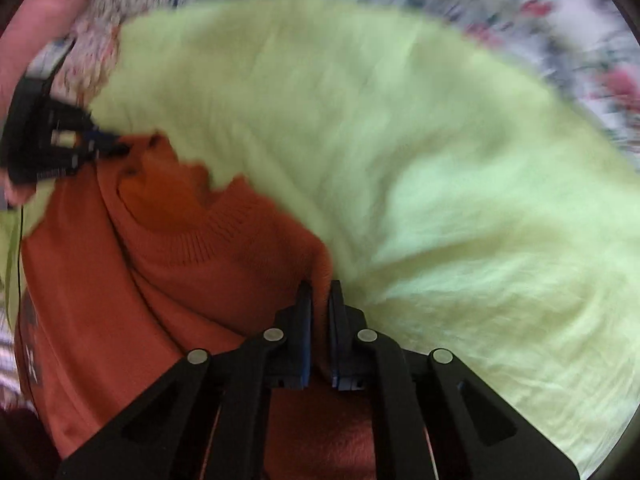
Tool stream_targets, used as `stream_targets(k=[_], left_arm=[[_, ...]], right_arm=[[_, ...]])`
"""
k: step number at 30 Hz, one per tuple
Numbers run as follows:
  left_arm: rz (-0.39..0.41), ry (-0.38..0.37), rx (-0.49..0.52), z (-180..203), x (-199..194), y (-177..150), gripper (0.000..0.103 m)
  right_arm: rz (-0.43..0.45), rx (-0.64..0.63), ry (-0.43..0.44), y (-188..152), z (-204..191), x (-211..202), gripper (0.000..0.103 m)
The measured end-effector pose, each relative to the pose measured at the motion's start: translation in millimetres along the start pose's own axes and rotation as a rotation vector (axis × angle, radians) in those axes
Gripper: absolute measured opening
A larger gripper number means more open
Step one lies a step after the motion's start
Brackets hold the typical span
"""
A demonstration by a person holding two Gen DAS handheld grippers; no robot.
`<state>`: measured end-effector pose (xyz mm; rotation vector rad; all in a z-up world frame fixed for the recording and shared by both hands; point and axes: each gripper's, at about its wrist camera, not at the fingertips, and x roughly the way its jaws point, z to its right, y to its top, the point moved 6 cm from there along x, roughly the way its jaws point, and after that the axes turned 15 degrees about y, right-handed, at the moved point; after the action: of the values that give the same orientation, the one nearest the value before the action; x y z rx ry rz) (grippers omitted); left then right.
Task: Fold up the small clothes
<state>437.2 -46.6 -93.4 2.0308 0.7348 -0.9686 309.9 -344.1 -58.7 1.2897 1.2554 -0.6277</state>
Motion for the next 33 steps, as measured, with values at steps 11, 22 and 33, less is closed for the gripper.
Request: stream_targets(k=[11,22,33], left_arm=[[-0.086,0.082,-0.237,-40,20,-2,0.021],[-0.082,-0.025,-0.500,-75,-94,-98,0.054],[-0.234,-0.114,-0.664,7,-163,-268,0.058]], right_arm=[[0.110,0.189,-0.097,-20,14,-11,0.023],[0.261,0.284,0.019,-77,-57,-102,0.050],[0.214,0.387,0.049,-176,-145,-114,0.051]])
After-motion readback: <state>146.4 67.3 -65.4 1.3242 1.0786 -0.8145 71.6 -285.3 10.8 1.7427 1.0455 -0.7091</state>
